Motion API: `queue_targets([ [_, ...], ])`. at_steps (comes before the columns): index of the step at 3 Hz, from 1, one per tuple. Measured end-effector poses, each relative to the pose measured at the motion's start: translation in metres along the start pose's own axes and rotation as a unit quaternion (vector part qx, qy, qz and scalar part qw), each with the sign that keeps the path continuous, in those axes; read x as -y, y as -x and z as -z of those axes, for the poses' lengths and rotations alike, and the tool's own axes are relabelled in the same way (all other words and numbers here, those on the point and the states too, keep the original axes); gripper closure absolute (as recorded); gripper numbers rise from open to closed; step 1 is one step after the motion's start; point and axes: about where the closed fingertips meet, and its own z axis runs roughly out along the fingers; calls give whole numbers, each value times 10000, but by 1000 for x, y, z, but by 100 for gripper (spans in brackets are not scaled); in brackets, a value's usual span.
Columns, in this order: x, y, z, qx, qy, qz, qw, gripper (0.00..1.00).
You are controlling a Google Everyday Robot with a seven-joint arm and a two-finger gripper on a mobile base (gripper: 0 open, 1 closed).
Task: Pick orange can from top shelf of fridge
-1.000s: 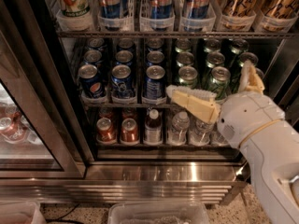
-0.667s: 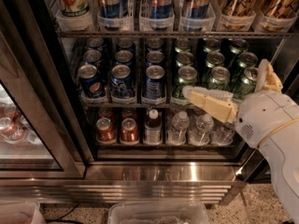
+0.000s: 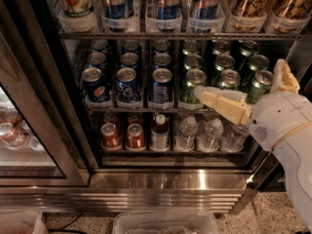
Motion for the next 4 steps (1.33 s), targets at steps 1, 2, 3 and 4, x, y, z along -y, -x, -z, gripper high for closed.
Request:
queue_targets([
  [1,14,9,1,56,-230,13,9997,0],
  [2,27,16,4,79,-479,64,9988,0],
  [3,30,19,5,91,-510,86,9986,0],
  [4,48,35,13,187,-761,109,9969,0],
])
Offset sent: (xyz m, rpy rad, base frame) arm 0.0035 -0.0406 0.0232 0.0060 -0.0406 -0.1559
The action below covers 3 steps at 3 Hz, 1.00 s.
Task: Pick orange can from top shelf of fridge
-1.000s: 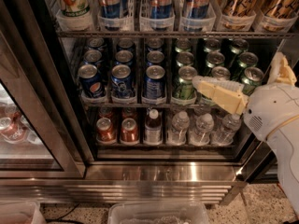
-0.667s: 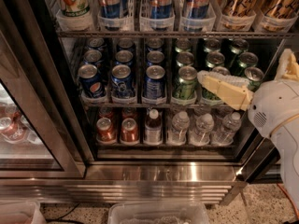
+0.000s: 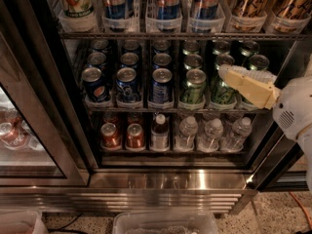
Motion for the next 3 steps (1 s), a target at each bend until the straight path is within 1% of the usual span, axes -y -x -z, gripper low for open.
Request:
queue_targets([
  [1,0,0,0,0,0,0,10000,0],
  [2,3,4,0,26,-60,0,10000,0],
  [3,15,10,0,82,-224,11,9997,0],
])
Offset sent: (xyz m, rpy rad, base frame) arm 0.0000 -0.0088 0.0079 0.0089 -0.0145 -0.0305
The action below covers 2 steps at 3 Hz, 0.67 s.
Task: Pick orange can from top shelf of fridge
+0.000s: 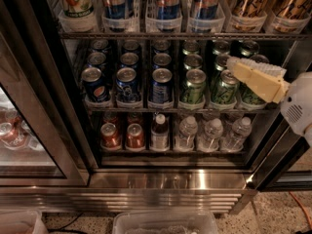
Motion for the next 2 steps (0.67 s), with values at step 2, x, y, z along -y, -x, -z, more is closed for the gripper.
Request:
queue_targets([
  [2,11,-7,-2,-97,84,141,9998,0],
])
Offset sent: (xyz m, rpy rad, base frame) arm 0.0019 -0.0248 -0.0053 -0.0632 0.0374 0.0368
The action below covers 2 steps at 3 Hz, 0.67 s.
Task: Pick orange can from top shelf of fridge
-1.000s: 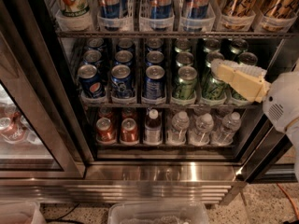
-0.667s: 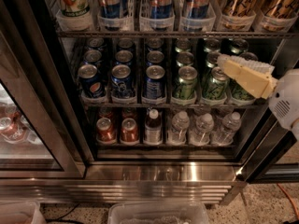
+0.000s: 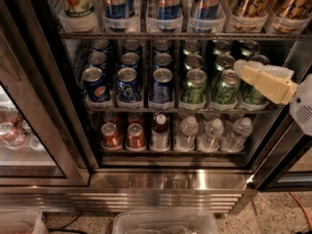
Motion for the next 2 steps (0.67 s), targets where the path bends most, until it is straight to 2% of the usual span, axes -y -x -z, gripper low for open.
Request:
queue_targets([
  [1,14,-8,2,17,376,-176,9991,0],
  [2,14,-8,2,17,376,-176,9991,0],
])
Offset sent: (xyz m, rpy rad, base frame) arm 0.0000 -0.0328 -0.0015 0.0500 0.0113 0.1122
